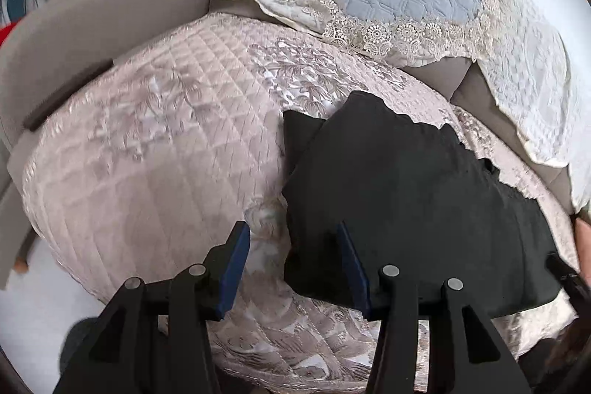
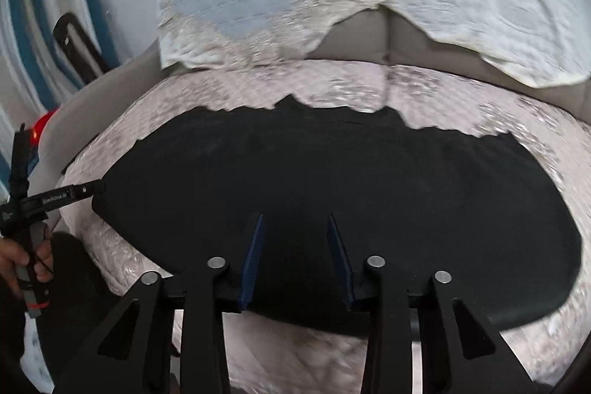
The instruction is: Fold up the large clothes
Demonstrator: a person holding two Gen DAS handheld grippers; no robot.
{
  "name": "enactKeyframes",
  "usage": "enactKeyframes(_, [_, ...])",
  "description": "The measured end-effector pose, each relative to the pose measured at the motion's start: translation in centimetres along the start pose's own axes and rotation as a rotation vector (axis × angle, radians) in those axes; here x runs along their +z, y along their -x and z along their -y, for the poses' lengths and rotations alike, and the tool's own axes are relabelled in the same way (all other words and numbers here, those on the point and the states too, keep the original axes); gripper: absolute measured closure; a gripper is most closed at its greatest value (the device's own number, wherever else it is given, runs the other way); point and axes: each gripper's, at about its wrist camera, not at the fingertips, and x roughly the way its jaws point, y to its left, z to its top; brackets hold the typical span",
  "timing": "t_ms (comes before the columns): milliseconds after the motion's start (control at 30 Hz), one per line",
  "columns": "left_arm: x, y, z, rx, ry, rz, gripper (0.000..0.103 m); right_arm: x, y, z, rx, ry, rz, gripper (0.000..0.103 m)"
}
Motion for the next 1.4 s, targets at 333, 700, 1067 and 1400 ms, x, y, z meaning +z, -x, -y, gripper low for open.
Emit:
enactKeyframes(333, [-1.6,-1.6,-0.9,-0.159,0.179,-0.106,0.042,-1.1,-3.7,-0.2,-0.054,0.026,-0.080,0.068])
enactKeyframes(700, [1.2,-5.2,0.1,-0.140,0.121,-0.052,0.048,-1.4,-4.0,-0.1,-0.048,0.018,-0.067,0.068])
enactKeyframes(1067, [2.1,-2.9,1.7,-0.146,0.002,-0.014,0.090,-0.6,-1.1,0.9,-0.045,-0.015,-0.032,0.068])
enactKeyframes(1400, [4.7,4.0,9.3,-0.343,-0.139,0.093,0.093,-1.9,2.2,4.9,-0.064,-0.127,0.016,0.068])
